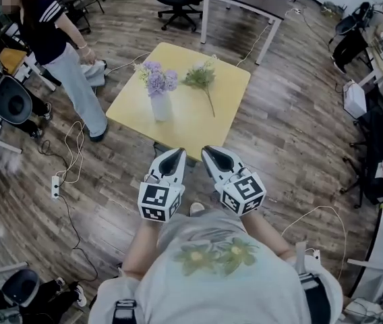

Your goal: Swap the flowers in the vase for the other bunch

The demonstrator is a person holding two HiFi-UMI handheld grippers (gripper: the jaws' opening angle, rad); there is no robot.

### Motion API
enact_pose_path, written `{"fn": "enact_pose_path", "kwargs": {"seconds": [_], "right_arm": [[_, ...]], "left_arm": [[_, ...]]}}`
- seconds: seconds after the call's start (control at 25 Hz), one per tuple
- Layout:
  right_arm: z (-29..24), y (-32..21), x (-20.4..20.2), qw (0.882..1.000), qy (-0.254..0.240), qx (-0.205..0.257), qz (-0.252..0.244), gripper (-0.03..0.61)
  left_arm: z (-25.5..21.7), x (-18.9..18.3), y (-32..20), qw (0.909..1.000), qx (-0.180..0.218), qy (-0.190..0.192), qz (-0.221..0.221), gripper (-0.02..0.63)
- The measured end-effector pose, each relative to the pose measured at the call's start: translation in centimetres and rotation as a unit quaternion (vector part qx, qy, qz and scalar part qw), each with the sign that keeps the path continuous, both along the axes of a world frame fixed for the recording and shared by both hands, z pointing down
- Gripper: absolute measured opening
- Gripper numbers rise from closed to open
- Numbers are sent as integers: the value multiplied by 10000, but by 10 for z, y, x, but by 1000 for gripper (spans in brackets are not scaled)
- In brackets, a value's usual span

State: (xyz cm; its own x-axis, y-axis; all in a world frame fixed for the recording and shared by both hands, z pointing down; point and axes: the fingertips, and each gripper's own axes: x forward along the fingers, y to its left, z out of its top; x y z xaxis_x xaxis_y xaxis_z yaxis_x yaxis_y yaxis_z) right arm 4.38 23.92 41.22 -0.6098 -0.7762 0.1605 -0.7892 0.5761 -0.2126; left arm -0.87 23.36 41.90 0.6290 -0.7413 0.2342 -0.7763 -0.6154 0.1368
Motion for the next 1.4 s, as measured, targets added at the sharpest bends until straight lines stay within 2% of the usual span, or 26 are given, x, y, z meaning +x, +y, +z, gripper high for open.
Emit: {"fn": "enact_pose_path", "kwargs": {"seconds": [0.28, 0.84, 1.08, 1.2, 1.4], "right_arm": [[8, -28, 5, 9990, -26, -13, -457, 48], [-1, -136, -20, 9975, -149, -18, -698, 52], [-5, -184, -47, 9967, 58, 57, -811, 193], [-3, -205, -59, 9965, 178, 76, -817, 225], [-2, -239, -79, 9963, 302, 61, -804, 241]], "left_arm": [[16, 2, -23, 9992, -127, -13, -378, 18], [21, -13, -121, 9985, -235, -153, -463, 18], [20, -40, -161, 9979, -216, -102, -605, 18], [23, -51, -176, 9976, -245, -81, -646, 18], [27, -73, -201, 9973, -297, -62, -673, 18]]}}
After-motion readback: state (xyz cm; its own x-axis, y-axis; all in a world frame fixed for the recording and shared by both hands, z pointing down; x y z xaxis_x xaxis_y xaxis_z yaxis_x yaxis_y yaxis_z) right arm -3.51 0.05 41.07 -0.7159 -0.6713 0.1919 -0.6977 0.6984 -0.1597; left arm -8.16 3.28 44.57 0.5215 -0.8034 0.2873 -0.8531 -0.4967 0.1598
